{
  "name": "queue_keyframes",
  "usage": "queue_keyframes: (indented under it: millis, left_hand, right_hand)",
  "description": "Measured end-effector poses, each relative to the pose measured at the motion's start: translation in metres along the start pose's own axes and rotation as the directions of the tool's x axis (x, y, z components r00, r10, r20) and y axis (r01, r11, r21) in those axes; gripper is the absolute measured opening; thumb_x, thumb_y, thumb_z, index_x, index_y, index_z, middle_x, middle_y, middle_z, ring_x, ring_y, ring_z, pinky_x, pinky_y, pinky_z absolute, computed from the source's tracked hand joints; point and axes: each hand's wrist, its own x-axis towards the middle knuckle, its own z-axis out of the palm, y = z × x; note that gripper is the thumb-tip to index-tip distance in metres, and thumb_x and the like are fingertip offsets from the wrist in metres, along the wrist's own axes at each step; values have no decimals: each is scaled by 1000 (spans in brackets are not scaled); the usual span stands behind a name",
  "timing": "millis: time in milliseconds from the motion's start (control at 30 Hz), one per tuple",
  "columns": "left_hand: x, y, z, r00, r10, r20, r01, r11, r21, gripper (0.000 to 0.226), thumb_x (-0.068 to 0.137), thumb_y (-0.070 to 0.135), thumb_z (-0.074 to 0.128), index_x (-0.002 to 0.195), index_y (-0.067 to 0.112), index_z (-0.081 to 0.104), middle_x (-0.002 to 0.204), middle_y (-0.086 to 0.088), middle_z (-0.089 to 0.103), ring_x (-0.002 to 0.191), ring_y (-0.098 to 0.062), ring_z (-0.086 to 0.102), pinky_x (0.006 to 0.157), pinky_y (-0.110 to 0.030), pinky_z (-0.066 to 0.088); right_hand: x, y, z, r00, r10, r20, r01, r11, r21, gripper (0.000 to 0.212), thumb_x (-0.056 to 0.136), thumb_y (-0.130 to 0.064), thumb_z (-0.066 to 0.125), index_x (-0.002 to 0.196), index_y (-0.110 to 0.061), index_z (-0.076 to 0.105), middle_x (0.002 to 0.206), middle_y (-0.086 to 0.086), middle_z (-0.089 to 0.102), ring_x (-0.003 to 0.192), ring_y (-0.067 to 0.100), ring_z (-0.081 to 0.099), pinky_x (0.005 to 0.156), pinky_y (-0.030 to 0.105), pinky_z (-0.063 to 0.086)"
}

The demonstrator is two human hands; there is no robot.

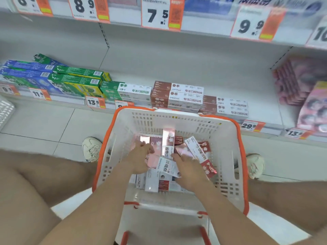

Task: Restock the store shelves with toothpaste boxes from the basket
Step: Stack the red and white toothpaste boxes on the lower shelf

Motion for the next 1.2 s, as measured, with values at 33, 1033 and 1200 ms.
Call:
queue_keyframes:
  millis: [33,1033,1200]
  left_hand:
    - [-1,3,-2,998,26,-49,-27,1000,-10,65,77,15,84,134,25,56,133,2,39,116,-25,56,97,-30,50]
    - [50,106,30,870,-83,-486,-26,977,-213,72,67,42,87,110,29,30,94,2,57,75,-19,61,55,-31,45]
    - [14,100,1,885,-75,-460,-179,857,-483,36,84,25,79,108,28,51,78,-1,72,63,-13,67,59,-30,54]
  right_hand:
    - [-2,2,2,1000,12,-2,-12,999,31,86,85,-33,79,154,-34,27,141,2,55,125,28,56,100,45,50]
    - [-21,93,-19,877,445,183,-456,646,613,51,87,-67,49,112,-23,52,101,-1,66,93,21,63,77,37,49]
    - [-23,86,-29,923,382,-55,-303,805,509,62,91,-77,49,123,-24,52,103,-1,74,91,24,69,83,39,55]
